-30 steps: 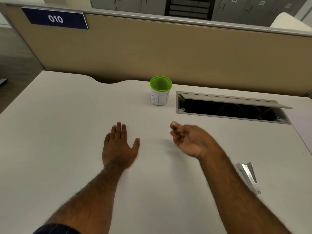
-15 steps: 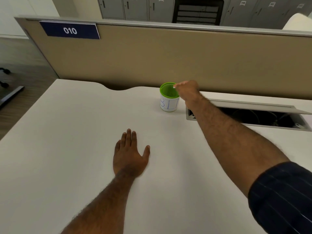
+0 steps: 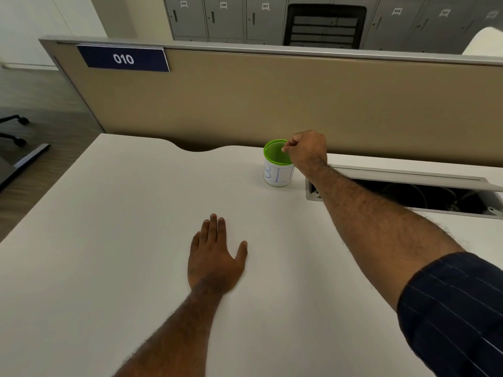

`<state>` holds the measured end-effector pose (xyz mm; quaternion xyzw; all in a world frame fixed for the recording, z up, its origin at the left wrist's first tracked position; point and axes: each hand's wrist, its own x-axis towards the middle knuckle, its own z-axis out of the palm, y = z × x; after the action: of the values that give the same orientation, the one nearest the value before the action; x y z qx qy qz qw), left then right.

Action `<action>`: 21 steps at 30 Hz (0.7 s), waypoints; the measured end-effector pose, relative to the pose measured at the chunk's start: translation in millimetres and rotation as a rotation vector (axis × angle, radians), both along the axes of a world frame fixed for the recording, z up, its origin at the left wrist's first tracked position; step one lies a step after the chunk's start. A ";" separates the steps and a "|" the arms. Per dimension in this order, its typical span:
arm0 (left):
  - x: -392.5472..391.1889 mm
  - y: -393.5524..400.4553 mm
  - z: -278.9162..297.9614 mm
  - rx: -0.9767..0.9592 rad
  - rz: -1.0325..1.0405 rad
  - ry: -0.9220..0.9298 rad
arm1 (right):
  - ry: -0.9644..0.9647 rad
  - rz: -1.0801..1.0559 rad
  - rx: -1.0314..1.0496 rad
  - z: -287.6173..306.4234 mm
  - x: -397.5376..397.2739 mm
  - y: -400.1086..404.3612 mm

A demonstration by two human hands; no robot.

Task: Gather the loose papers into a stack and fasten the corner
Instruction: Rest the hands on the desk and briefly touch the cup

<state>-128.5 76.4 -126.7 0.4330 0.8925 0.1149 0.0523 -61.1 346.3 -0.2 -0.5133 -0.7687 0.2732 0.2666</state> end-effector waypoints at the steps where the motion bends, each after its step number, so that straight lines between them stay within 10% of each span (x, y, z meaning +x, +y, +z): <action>1: 0.0 -0.1 -0.1 0.000 0.000 0.001 | 0.012 0.013 -0.005 -0.1 -0.1 1.6; 21: 0.5 -0.8 2.2 0.025 -0.009 -0.036 | 0.200 -0.027 0.036 6.2 27.4 -40.4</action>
<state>-127.9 75.6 -124.5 0.4354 0.8880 0.1336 0.0632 -33.7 306.0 6.0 -0.4888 -0.7361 0.3055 0.3549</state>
